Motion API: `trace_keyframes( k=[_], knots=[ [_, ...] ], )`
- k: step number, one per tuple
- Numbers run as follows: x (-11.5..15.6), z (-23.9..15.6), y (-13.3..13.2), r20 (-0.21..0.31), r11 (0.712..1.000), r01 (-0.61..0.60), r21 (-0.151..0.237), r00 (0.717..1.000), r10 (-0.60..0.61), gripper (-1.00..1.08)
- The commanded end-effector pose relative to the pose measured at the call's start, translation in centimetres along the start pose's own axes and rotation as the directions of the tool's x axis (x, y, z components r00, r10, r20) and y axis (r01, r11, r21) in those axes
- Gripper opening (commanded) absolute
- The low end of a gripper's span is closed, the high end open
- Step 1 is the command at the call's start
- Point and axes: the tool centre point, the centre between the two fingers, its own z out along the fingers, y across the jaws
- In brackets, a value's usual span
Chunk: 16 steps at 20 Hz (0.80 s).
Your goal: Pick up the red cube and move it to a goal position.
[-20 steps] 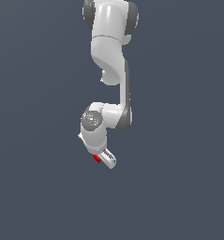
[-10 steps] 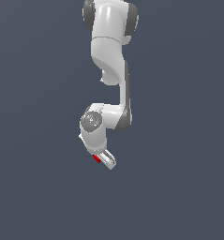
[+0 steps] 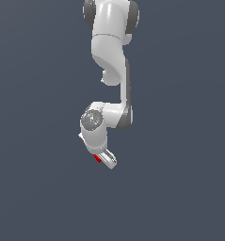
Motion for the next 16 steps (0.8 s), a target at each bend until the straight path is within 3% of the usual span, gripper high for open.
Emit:
trace_keyframes(
  k=[1, 8, 16],
  knots=[
    [-0.1, -0.9, 0.0, -0.001, 1.0, 0.0, 0.002, 1.0, 0.0, -1.0],
    [-1.1, -5.0, 0.2, -0.001, 1.0, 0.0, 0.002, 1.0, 0.0, -1.0],
    [-3.1, -13.2, 0.5, 0.0, 1.0, -0.001, 0.002, 1.0, 0.001, -1.0]
  ],
)
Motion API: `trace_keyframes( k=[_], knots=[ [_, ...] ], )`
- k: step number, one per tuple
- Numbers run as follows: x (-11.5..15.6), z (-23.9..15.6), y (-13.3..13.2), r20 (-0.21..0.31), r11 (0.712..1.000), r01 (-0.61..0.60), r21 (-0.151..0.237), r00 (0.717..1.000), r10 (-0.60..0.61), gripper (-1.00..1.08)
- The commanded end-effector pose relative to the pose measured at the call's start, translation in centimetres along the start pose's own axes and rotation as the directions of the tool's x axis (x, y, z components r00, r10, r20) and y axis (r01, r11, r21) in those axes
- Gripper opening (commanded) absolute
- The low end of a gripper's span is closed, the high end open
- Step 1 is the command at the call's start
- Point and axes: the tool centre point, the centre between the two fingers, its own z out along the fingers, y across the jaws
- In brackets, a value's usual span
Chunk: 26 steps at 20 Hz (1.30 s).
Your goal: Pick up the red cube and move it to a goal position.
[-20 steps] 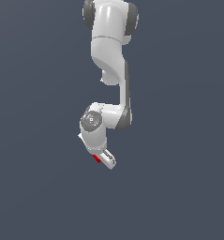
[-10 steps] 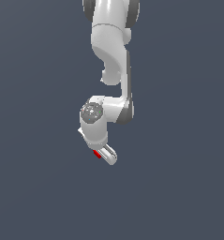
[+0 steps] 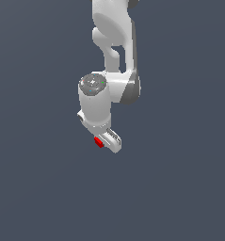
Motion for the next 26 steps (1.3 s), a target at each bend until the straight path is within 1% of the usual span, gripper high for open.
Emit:
trace_keyframes(
  k=[1, 17, 22, 26],
  knots=[
    [-0.7, -3.0, 0.1, -0.001, 1.0, 0.0, 0.001, 1.0, 0.0, -1.0],
    [-4.8, -21.9, 0.7, -0.002, 1.0, -0.002, 0.0, 1.0, 0.002, -1.0],
    [-5.7, -26.6, 0.7, -0.003, 1.0, -0.001, -0.001, 1.0, 0.001, -1.0],
    [-6.2, -29.3, 0.7, -0.003, 1.0, -0.001, -0.001, 1.0, 0.001, -1.0]
  ],
)
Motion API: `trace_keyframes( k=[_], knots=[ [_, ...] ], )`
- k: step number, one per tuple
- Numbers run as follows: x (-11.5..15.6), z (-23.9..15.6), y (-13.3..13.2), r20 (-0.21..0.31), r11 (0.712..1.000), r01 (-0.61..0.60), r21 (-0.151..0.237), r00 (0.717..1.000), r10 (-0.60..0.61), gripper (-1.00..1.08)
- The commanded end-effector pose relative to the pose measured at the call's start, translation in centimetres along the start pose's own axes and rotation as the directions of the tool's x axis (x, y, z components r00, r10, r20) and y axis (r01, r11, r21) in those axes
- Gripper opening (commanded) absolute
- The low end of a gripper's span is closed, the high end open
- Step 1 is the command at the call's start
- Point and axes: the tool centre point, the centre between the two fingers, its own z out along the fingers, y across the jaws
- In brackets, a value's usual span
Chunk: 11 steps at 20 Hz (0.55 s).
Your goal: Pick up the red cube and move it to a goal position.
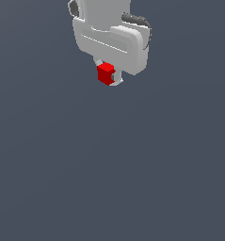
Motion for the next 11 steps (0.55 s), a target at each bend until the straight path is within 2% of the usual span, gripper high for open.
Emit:
trace_keyframes(
  k=[1, 11],
  knots=[
    [-0.3, -1.5, 0.0, 0.001, 1.0, 0.0, -0.001, 1.0, 0.0, -1.0],
    [-0.6, -3.7, -0.2, 0.001, 1.0, 0.001, -0.001, 1.0, -0.001, -1.0]
  ],
)
